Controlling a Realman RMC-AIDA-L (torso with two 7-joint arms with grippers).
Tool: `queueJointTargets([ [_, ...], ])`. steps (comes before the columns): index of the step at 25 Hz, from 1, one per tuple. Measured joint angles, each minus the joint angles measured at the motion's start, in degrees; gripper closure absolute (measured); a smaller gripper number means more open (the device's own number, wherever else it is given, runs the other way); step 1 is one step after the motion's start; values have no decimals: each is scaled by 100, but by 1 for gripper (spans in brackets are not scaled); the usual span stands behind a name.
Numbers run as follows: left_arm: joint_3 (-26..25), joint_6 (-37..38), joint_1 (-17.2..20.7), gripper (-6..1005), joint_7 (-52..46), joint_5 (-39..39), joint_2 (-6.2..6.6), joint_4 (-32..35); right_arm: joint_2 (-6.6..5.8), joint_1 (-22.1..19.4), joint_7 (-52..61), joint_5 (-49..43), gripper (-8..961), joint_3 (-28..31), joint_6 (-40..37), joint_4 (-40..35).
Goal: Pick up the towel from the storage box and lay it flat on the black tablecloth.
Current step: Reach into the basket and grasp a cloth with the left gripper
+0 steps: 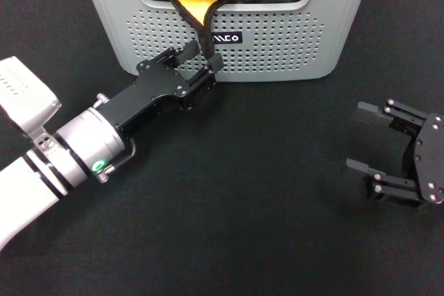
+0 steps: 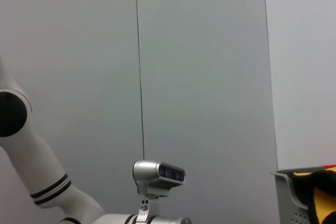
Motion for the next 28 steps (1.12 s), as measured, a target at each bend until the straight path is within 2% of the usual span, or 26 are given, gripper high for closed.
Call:
queueJointTargets([
  [8, 0, -44, -134, 466, -32, -1, 0, -8, 2, -1, -6, -4, 234, 9, -8, 0],
  [16, -19, -56, -175, 562, -36, -32, 0, -14, 9, 4, -6, 17, 239, 18, -11, 16],
  [21, -29, -56, -186, 764, -42, -42, 0, 7, 9, 10, -6, 28, 243, 18, -10, 22],
  [27, -19, -56, -211, 939, -66, -20, 0, 20, 9, 17, -11, 61, 247, 17, -8, 29],
  [28, -24, -70, -222, 943, -147, -25, 0, 17, 9, 17, -21, 61, 247, 18, -8, 31],
])
